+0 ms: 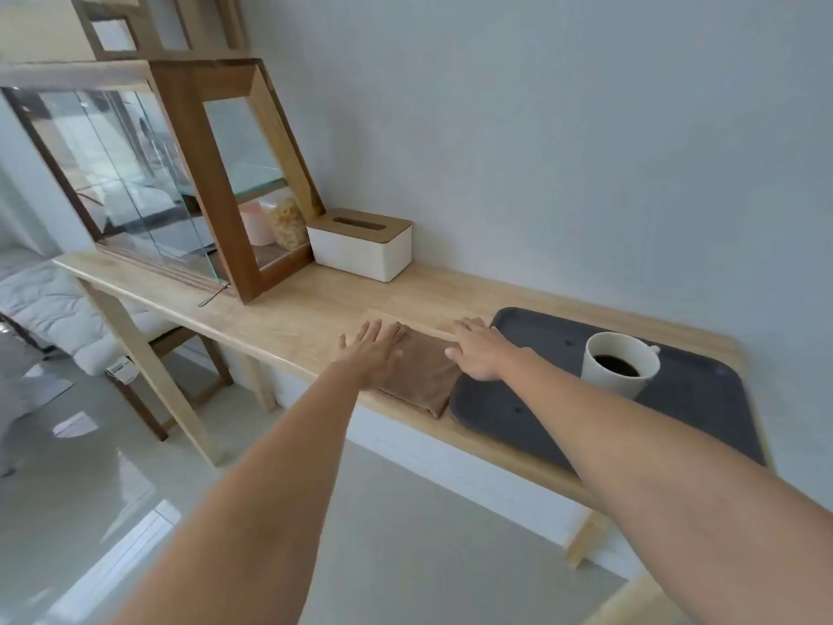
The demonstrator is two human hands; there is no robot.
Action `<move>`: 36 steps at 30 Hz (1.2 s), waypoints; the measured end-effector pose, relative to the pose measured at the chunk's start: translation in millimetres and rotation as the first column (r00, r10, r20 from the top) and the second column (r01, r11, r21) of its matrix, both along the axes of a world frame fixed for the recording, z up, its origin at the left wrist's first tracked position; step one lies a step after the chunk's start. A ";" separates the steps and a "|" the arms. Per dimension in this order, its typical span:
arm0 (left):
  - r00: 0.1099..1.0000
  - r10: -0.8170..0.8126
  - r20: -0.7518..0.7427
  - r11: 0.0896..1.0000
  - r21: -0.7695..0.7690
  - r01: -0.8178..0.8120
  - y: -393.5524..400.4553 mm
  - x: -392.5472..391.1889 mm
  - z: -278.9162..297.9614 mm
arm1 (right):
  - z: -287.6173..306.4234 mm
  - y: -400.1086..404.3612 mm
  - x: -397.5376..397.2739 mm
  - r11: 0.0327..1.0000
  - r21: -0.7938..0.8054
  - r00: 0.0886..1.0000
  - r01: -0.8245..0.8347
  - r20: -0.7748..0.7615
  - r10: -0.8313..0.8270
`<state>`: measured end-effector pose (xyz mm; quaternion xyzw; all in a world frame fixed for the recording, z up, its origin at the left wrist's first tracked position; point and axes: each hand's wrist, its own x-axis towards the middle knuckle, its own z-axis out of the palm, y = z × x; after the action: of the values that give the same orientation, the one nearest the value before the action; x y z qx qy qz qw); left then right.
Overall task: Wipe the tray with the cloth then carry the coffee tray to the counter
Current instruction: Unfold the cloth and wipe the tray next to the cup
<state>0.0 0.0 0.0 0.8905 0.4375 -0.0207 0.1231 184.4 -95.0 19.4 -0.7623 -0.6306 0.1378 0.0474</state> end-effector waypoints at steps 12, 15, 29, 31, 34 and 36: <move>0.986 -0.091 0.142 0.995 -0.018 0.095 28.7 5.9 -48.4 | -35.2 27.4 -4.2 0.993 -0.088 0.996 0.081 -0.018 -0.083; 0.975 -0.099 0.199 0.993 0.090 0.082 28.4 6.4 -50.6 | -34.8 23.5 -11.1 0.996 -0.012 0.996 0.089 -0.006 -0.089; 0.735 -0.205 0.647 0.979 0.140 0.150 15.9 3.1 39.5 | 56.5 -33.9 -12.1 0.910 0.312 0.925 0.275 -0.345 -0.161; 0.700 -0.239 0.673 0.971 0.146 0.191 6.1 12.7 56.6 | 71.1 -51.2 -1.9 0.878 0.380 0.930 0.292 -0.328 -0.167; 0.642 -0.269 0.718 0.955 0.114 0.273 -12.8 37.0 67.9 | 85.4 -83.9 15.5 0.832 0.442 0.931 0.335 -0.293 -0.219; 0.620 -0.269 0.737 0.935 0.047 0.351 -28.7 57.9 65.2 | 85.1 -110.0 29.1 0.819 0.447 0.929 0.359 -0.250 -0.271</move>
<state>57.9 -28.7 65.2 0.8776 0.1892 0.2945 0.3274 213.5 -205.0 104.5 -0.8045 -0.5028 0.0320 0.3146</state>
